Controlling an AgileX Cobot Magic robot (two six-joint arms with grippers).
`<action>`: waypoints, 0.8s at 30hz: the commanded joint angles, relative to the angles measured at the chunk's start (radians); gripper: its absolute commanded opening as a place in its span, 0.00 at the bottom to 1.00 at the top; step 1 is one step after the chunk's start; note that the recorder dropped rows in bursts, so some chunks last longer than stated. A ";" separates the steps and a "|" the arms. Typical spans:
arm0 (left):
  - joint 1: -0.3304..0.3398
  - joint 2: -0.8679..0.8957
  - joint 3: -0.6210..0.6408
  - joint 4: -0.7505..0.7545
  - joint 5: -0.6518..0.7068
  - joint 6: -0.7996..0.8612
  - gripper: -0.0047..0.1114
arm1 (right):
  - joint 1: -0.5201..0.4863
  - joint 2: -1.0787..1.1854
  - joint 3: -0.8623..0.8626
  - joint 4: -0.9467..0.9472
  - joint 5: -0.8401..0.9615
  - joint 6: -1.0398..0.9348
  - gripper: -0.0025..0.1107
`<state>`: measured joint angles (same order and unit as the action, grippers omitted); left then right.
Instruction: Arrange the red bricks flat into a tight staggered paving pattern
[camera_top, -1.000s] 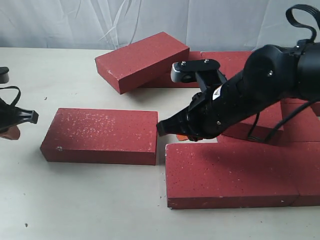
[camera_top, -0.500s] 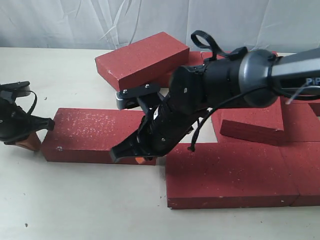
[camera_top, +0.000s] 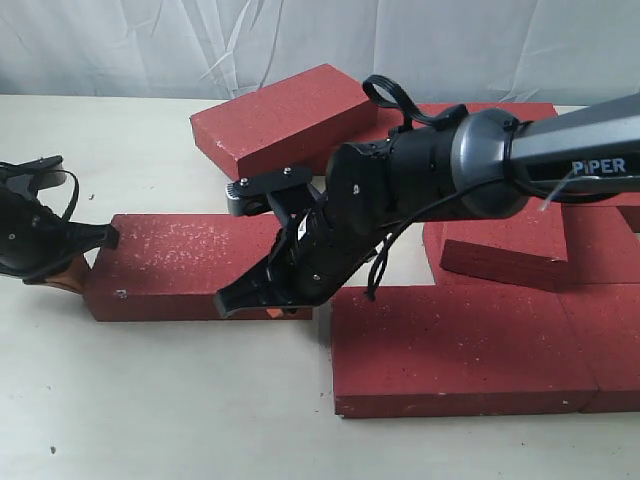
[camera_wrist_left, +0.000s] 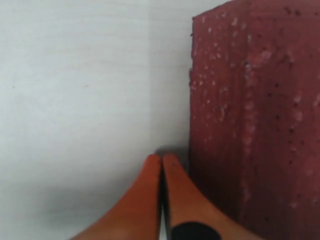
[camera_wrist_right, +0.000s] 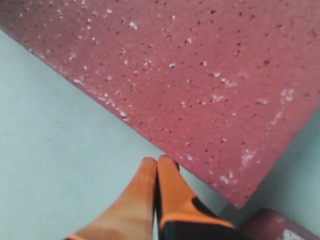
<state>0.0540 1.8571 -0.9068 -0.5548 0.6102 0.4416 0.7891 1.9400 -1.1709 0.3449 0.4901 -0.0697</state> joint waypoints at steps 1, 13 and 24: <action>-0.007 0.004 -0.022 -0.033 0.027 0.023 0.04 | 0.000 0.001 -0.006 -0.105 -0.016 0.084 0.02; -0.007 0.063 -0.046 -0.364 0.056 0.303 0.04 | -0.014 0.009 -0.006 -0.334 -0.021 0.299 0.02; -0.068 0.184 -0.181 -0.448 0.142 0.407 0.04 | -0.105 0.039 -0.006 -0.369 -0.058 0.349 0.02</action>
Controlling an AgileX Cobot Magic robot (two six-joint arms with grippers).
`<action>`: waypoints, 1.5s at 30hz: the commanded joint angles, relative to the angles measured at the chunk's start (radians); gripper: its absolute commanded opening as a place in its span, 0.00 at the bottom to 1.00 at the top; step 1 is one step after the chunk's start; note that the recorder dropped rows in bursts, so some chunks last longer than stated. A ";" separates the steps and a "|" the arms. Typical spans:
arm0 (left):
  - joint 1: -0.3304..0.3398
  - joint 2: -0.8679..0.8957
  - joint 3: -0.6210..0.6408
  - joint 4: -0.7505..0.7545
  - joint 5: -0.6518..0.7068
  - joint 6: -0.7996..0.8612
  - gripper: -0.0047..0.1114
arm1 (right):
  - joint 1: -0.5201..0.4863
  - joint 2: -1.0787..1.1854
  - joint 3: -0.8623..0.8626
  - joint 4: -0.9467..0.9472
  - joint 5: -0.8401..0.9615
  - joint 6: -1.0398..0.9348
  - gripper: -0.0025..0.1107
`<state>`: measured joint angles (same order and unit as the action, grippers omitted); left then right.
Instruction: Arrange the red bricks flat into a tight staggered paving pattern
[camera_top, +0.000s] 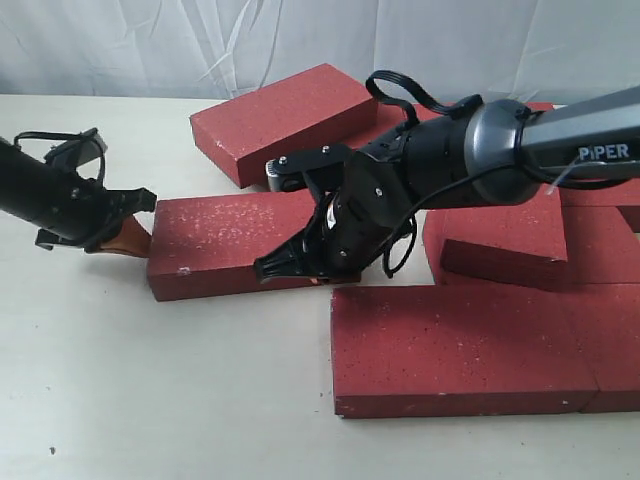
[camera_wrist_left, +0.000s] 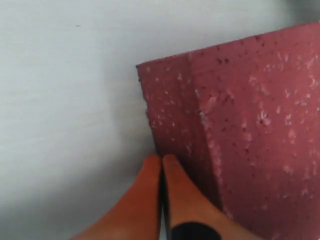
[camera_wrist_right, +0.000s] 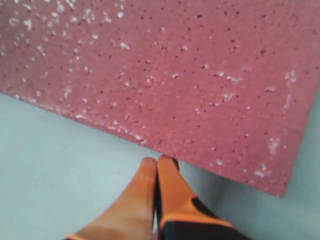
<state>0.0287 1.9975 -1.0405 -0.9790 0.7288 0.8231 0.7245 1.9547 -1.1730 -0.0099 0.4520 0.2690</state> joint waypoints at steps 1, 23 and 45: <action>-0.048 0.045 -0.058 -0.024 0.023 0.025 0.04 | -0.048 0.025 -0.004 -0.015 -0.017 0.010 0.02; -0.110 0.091 -0.163 -0.163 0.034 0.105 0.04 | -0.050 0.011 -0.007 0.046 -0.149 0.046 0.02; -0.140 0.091 -0.166 -0.188 -0.099 0.196 0.04 | -0.050 0.066 -0.009 0.048 -0.330 0.128 0.02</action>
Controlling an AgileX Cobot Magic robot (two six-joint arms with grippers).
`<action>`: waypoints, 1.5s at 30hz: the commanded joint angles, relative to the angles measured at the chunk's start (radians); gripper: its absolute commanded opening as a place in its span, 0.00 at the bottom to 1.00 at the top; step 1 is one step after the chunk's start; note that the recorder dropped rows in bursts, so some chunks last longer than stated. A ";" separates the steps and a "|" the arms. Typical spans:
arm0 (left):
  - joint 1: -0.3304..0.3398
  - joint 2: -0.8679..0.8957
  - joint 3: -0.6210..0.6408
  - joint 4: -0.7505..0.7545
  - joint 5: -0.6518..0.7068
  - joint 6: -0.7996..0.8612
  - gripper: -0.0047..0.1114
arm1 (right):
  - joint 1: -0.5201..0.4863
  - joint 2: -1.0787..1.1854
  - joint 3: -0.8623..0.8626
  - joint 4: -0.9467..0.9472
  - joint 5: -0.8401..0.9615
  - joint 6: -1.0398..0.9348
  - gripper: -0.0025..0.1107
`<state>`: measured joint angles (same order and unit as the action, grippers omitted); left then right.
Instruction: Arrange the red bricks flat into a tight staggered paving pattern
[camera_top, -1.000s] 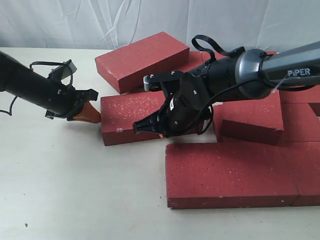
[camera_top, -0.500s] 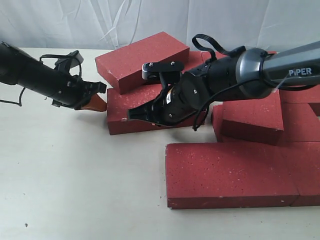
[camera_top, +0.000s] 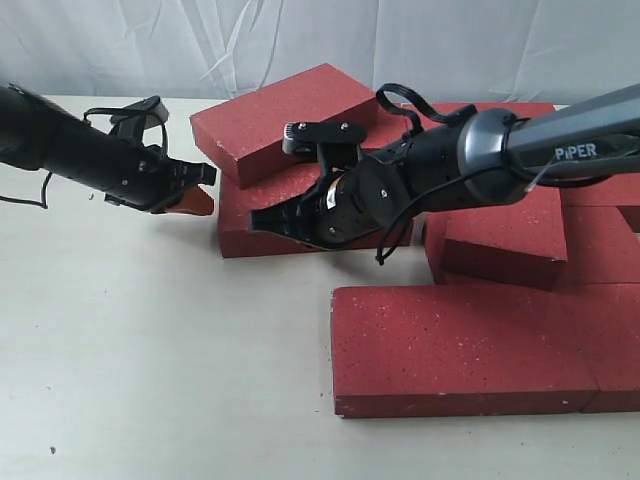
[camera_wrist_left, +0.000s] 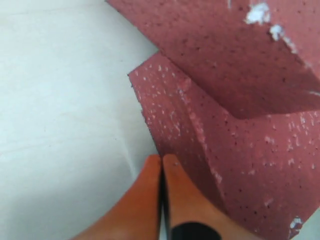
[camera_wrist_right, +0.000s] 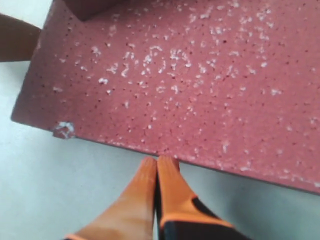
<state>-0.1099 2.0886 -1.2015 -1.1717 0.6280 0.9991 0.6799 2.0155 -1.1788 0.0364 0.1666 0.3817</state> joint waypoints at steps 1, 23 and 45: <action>-0.002 0.000 -0.005 0.005 0.002 0.031 0.04 | -0.006 0.009 -0.003 0.002 -0.055 0.017 0.02; -0.004 0.000 -0.005 -0.048 0.003 0.041 0.04 | -0.022 0.071 -0.003 0.126 -0.113 0.022 0.02; -0.092 0.002 -0.055 -0.184 -0.091 0.060 0.04 | -0.043 0.048 -0.003 0.131 -0.073 0.022 0.02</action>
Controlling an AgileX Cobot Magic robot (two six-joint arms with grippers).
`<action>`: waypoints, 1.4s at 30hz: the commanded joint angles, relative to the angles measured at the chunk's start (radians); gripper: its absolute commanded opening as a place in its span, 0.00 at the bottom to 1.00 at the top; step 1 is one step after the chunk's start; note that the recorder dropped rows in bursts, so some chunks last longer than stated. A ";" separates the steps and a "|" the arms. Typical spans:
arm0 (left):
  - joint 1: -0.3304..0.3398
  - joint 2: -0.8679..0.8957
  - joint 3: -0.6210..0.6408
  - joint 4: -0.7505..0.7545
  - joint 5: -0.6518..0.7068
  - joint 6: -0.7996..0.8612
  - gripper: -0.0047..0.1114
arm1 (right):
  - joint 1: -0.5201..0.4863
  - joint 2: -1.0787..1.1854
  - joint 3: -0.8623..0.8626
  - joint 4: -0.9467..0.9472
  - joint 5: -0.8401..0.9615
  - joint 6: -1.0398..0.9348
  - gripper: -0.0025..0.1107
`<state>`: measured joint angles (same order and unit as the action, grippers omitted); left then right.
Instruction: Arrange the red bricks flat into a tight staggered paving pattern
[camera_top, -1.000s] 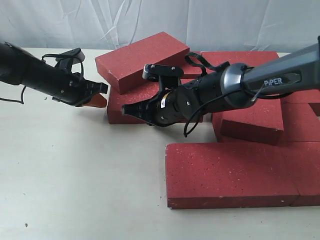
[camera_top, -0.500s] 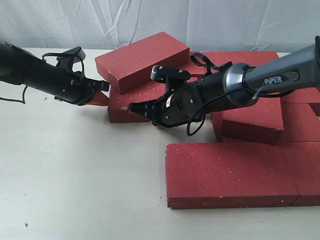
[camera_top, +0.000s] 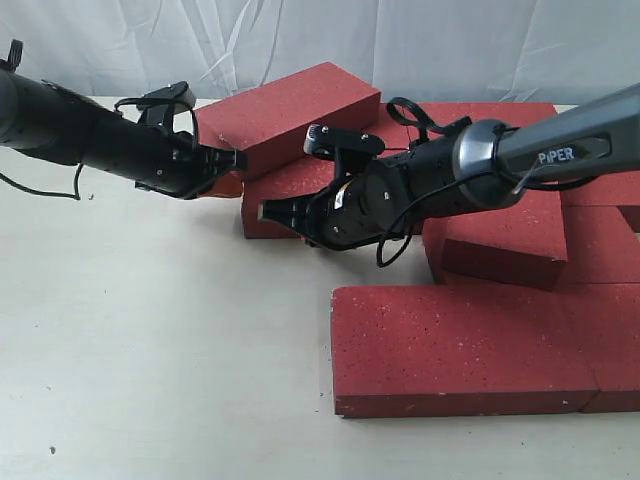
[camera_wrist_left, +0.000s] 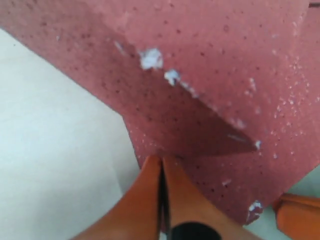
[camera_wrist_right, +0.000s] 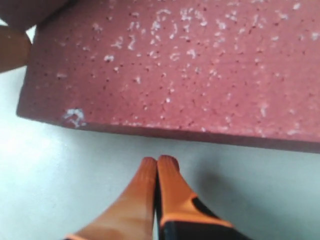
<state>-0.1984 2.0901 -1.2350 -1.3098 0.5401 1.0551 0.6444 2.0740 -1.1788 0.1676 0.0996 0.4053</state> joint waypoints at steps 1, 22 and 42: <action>-0.003 0.005 -0.025 -0.046 0.002 0.004 0.04 | -0.008 -0.010 -0.003 0.000 -0.006 -0.001 0.02; 0.026 0.016 -0.027 0.122 0.036 -0.060 0.04 | -0.068 -0.059 -0.003 -0.095 0.143 -0.008 0.02; -0.107 0.016 -0.027 0.016 -0.064 -0.053 0.04 | -0.250 -0.173 -0.003 -0.248 0.344 -0.008 0.02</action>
<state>-0.2880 2.1099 -1.2601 -1.2612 0.4949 0.9998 0.4233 1.9212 -1.1788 -0.0509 0.4139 0.4054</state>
